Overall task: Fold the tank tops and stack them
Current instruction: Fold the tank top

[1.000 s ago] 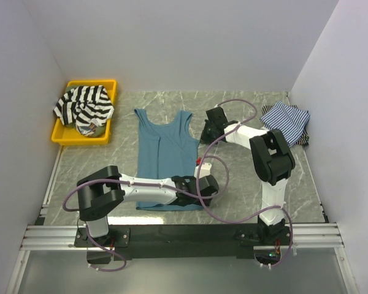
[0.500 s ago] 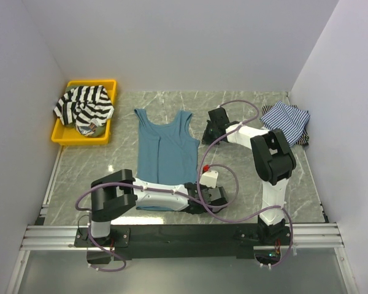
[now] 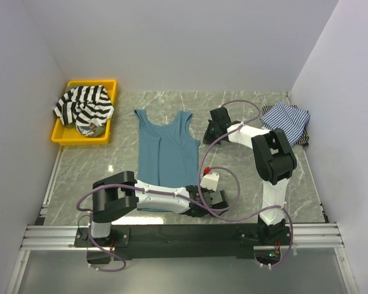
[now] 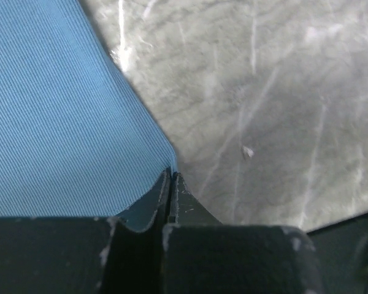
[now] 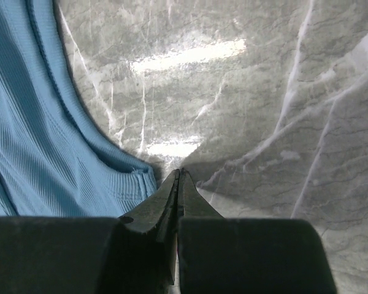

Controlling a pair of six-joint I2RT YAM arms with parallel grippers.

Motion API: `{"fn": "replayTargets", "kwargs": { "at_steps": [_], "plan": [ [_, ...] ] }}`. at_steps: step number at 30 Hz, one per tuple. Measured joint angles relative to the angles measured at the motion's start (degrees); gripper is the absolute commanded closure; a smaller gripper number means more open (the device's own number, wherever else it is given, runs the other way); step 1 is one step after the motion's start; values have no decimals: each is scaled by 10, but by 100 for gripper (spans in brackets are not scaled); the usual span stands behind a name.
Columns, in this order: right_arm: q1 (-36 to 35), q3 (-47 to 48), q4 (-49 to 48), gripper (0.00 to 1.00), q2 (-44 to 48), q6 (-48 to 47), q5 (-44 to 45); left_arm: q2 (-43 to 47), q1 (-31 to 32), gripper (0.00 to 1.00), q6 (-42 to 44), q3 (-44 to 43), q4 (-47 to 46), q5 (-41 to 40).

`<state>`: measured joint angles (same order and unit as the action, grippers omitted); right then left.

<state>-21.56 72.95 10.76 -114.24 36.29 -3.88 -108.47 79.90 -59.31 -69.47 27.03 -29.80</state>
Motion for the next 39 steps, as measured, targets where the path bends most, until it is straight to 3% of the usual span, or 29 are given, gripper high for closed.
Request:
{"fn": "replayTargets", "kwargs": {
  "at_steps": [15, 20, 23, 39],
  "plan": [
    [32, -4, -1, 100, 26, -2, 0, 157, 9, 99, -1, 152, -121, 44],
    [27, -35, -8, 73, 43, -3, -1, 177, 0, 99, -4, 183, -157, 62],
    [18, -64, -12, 65, 61, -3, -2, 177, -10, 99, -7, 201, -176, 78],
    [-32, -151, -91, 57, 101, 29, 2, 177, -30, 99, -17, 218, -204, 119]
  ]
}}
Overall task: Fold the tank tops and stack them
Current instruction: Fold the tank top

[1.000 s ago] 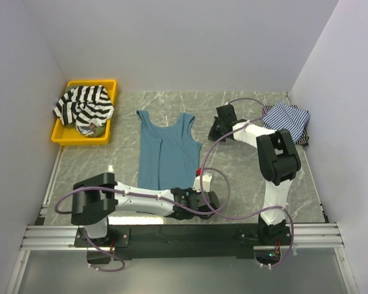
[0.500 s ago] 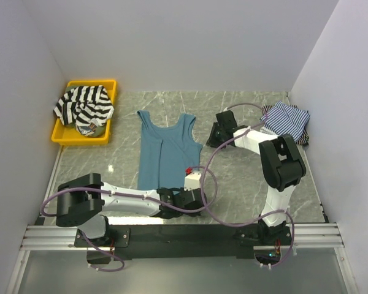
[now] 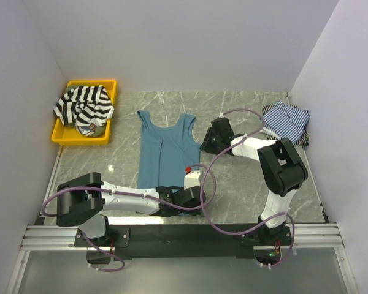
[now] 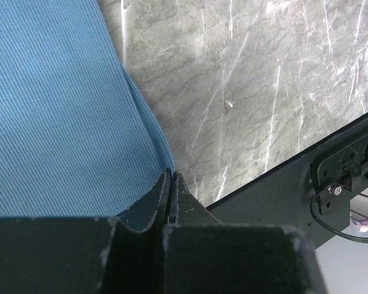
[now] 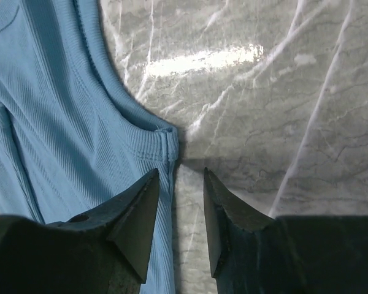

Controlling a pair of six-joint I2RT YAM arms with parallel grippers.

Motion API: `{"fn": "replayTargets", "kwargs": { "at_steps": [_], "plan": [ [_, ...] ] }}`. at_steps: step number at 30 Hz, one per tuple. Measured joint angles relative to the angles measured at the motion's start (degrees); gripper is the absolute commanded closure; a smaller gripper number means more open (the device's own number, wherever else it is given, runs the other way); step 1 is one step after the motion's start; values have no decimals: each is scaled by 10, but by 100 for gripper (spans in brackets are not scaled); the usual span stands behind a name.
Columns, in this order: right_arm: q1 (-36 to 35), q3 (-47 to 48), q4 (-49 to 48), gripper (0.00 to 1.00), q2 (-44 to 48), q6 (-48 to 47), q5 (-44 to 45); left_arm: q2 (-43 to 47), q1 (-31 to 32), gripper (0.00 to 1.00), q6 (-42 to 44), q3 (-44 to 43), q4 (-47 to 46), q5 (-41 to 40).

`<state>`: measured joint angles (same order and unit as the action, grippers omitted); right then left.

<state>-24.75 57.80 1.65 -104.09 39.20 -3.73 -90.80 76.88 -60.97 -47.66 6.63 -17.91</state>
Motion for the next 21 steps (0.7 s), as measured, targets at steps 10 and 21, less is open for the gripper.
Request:
{"fn": "replayTargets", "kwargs": {
  "at_steps": [10, 21],
  "plan": [
    [-13, 64, 19, 60, -42, 0, 28, 0, 0, 100, 0, 0, 0, 1],
    [-23, 78, 29, 89, -59, 2, 57, 5, -1, 100, -3, 8, -3, 1]
  ]
}}
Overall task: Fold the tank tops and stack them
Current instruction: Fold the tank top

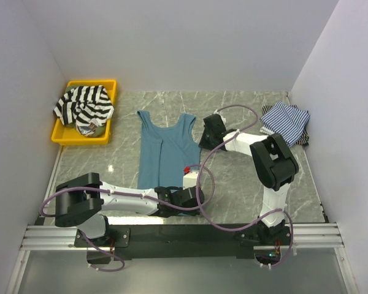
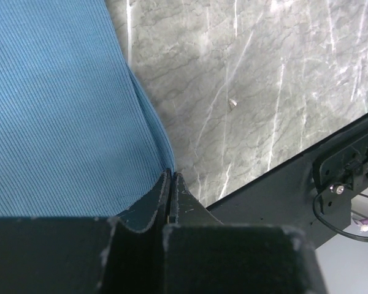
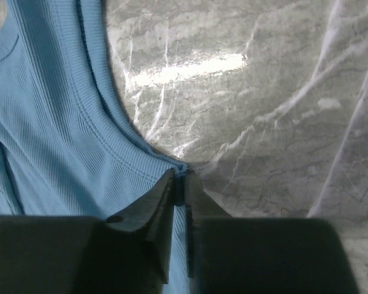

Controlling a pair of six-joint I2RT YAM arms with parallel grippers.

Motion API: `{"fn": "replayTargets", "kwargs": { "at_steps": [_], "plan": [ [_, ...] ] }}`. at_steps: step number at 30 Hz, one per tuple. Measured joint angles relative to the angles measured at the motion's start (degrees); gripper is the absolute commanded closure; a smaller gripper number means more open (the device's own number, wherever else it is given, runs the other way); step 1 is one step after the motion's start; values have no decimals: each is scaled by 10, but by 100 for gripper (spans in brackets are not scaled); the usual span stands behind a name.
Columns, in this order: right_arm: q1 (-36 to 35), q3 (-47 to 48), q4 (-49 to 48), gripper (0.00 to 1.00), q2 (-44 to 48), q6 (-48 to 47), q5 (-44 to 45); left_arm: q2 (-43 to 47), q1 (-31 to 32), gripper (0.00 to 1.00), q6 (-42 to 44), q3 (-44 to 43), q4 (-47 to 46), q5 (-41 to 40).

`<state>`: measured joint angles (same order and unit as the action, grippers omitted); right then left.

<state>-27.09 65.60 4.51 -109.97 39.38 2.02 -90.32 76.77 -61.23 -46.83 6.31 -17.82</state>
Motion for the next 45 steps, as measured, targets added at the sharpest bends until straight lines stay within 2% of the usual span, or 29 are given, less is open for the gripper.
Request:
{"fn": "replayTargets", "kwargs": {
  "at_steps": [1, 2, 14, 25, 37, 45],
  "plan": [
    [0, 0, 2, 98, 0, 0, 2, 2, 0, 99, 0, 2, -1, 0],
    [0, 0, 4, 100, 0, 0, 4, 4, 0, 99, -1, 3, -2, 0],
    [-5, 25, 46, 100, 3, 3, 31, 93, -2, 100, -34, 76, -23, -20],
    [-66, 156, 111, 100, -8, 2, 59, 160, -14, 99, -87, 150, -11, -45],
    [-115, 327, 179, 100, -133, 2, 70, 270, -22, 99, -150, 198, 63, -82],
    [-128, 392, 209, 100, -173, 2, 70, 330, -25, 99, -186, 214, 125, -97]
  ]
}}
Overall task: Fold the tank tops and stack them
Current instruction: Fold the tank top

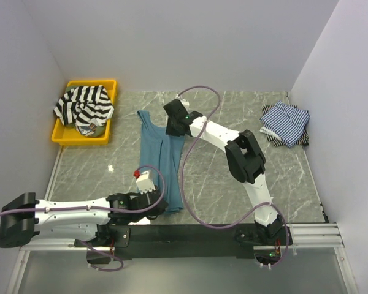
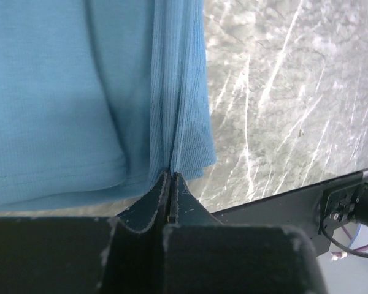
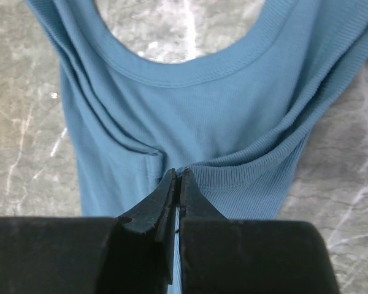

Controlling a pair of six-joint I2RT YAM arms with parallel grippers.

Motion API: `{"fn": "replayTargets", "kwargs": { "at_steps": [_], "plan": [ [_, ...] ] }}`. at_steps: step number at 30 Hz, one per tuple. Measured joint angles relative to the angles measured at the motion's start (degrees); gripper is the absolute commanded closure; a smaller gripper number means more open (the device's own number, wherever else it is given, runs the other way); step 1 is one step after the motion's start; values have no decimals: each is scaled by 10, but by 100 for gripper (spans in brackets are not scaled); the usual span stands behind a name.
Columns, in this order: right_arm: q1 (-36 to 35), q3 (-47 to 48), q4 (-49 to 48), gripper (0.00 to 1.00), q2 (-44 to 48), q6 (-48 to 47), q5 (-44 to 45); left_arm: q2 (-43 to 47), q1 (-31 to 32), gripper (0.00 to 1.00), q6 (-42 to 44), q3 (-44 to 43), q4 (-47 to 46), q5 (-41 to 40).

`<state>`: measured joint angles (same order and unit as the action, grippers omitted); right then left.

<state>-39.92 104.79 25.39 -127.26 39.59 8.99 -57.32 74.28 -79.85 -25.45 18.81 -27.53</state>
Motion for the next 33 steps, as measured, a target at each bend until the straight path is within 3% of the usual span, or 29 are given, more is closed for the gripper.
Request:
{"fn": "replayTargets", "kwargs": {
  "at_steps": [23, 29, 33],
  "plan": [
    [-16, 55, 8, 98, -54, 4, -12, 47, -1, 99, -84, 0, 122, -14],
    [-17, 55, 1, 90, -54, 4, -20, 55, -1, 99, -104, 6, 137, -19],
    [-19, 55, -6, 78, -54, 4, -28, 54, -1, 97, -114, 6, 147, -19]
  ]
}}
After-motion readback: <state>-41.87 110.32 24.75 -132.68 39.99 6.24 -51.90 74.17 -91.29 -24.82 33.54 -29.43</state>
